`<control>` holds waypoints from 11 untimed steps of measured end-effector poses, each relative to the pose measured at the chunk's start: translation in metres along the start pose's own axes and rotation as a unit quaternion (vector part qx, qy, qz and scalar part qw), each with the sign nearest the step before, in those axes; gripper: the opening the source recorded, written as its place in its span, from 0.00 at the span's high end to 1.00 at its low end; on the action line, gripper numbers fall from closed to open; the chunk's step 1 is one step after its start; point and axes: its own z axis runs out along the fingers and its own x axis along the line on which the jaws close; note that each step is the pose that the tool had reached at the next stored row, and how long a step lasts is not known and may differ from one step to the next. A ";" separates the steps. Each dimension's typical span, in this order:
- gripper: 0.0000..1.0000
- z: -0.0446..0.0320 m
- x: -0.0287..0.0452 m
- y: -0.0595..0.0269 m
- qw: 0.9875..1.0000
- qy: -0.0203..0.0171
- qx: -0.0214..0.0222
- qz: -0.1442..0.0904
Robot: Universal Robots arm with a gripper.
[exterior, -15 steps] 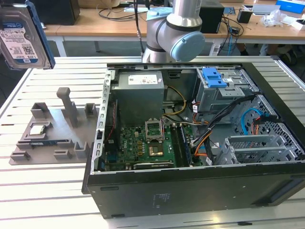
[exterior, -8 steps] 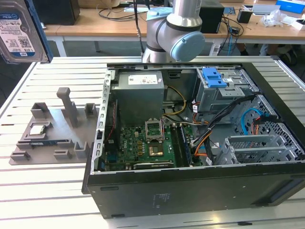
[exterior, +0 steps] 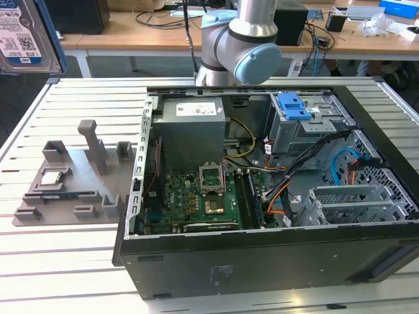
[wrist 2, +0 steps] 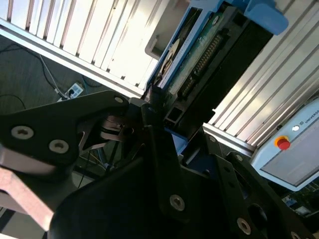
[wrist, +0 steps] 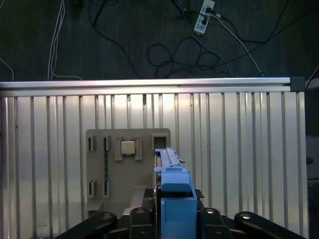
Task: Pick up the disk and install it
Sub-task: 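Pick up the disk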
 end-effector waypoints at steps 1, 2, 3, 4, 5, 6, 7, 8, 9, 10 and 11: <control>0.63 0.0000 0.0000 -0.0001 1.000 0.000 0.000 0.000; 0.63 0.0000 0.0001 -0.0009 1.000 0.000 0.000 0.000; 0.63 -0.0001 0.0000 -0.0020 1.000 0.000 0.000 0.000; 0.63 -0.0001 -0.0001 -0.0034 1.000 0.000 0.000 0.000; 0.63 -0.0002 -0.0001 -0.0051 1.000 0.000 0.000 0.000; 0.63 -0.0002 -0.0002 -0.0080 1.000 0.000 0.000 0.000; 0.63 -0.0003 -0.0003 -0.0105 1.000 0.000 0.000 0.000; 0.63 -0.0004 -0.0005 -0.0149 1.000 0.000 0.000 0.000; 0.63 -0.0004 -0.0006 -0.0174 1.000 0.000 0.000 0.000; 0.63 -0.0006 -0.0007 -0.0207 1.000 0.000 0.000 0.000; 0.63 -0.0007 -0.0009 -0.0254 1.000 0.000 0.000 0.000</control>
